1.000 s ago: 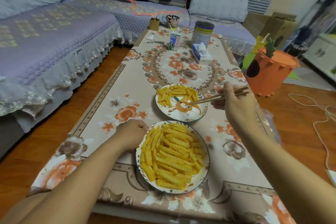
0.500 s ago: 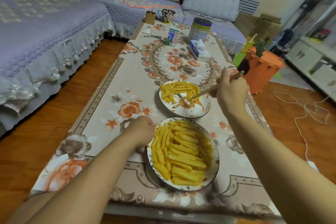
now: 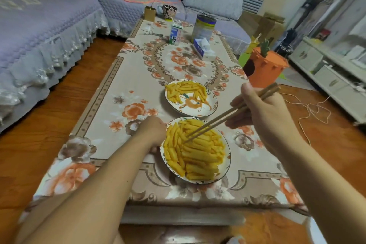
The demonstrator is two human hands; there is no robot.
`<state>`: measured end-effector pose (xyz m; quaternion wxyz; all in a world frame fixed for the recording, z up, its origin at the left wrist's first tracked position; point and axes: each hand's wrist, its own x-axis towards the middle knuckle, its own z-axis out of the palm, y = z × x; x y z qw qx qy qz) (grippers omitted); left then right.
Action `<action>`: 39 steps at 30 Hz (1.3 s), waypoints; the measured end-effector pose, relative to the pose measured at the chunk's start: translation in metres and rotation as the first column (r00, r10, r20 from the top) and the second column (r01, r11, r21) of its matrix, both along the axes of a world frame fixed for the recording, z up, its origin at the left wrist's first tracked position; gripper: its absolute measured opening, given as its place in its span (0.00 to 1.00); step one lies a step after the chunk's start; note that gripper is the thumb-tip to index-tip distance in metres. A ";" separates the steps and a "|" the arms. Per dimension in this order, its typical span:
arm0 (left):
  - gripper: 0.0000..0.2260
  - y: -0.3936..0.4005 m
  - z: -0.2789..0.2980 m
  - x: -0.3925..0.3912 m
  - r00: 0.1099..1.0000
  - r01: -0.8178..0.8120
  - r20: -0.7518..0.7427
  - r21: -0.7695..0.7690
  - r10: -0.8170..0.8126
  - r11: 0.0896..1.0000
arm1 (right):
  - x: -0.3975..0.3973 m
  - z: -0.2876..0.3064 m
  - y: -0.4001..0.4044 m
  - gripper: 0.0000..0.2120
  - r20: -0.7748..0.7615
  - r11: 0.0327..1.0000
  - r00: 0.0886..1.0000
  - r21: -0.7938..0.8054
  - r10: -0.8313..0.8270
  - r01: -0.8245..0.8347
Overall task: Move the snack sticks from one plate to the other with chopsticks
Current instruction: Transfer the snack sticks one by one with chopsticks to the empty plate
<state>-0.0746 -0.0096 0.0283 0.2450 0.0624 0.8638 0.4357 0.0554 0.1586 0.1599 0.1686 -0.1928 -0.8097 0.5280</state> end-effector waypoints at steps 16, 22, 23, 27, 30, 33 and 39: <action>0.12 -0.001 -0.015 -0.006 0.999 0.028 -0.032 -0.062 -0.030 0.998 | -0.039 -0.001 0.067 0.19 -0.088 0.985 0.982 0.006 -0.170 0.171; 0.14 -0.001 -0.029 -0.010 0.987 0.084 -0.120 -0.152 -0.103 0.985 | -0.090 -0.040 0.081 0.19 -0.143 0.943 0.941 0.087 -0.307 0.321; 0.13 -0.003 -0.032 -0.010 0.987 0.084 -0.128 -0.143 -0.102 0.986 | -0.097 -0.043 0.080 0.19 -0.157 0.939 0.938 0.105 -0.310 0.328; 0.13 -0.007 -0.039 -0.009 0.977 0.104 -0.172 -0.112 -0.122 0.988 | -0.124 -0.051 0.071 0.20 -0.174 0.942 0.942 0.128 -0.288 0.311; 0.13 -0.006 -0.041 -0.010 0.979 0.102 -0.166 -0.110 -0.119 0.989 | -0.138 -0.058 0.070 0.22 -0.138 0.930 0.946 0.190 -0.292 0.315; 0.12 -0.003 -0.038 -0.011 0.980 0.114 -0.147 -0.145 -0.135 0.983 | -0.143 -0.062 0.070 0.22 -0.117 0.915 0.948 0.249 -0.296 0.317; 0.10 0.002 -0.033 -0.011 0.976 0.132 -0.140 -0.221 -0.166 0.966 | -0.142 -0.064 0.073 0.20 -0.106 0.911 0.959 0.298 -0.264 0.284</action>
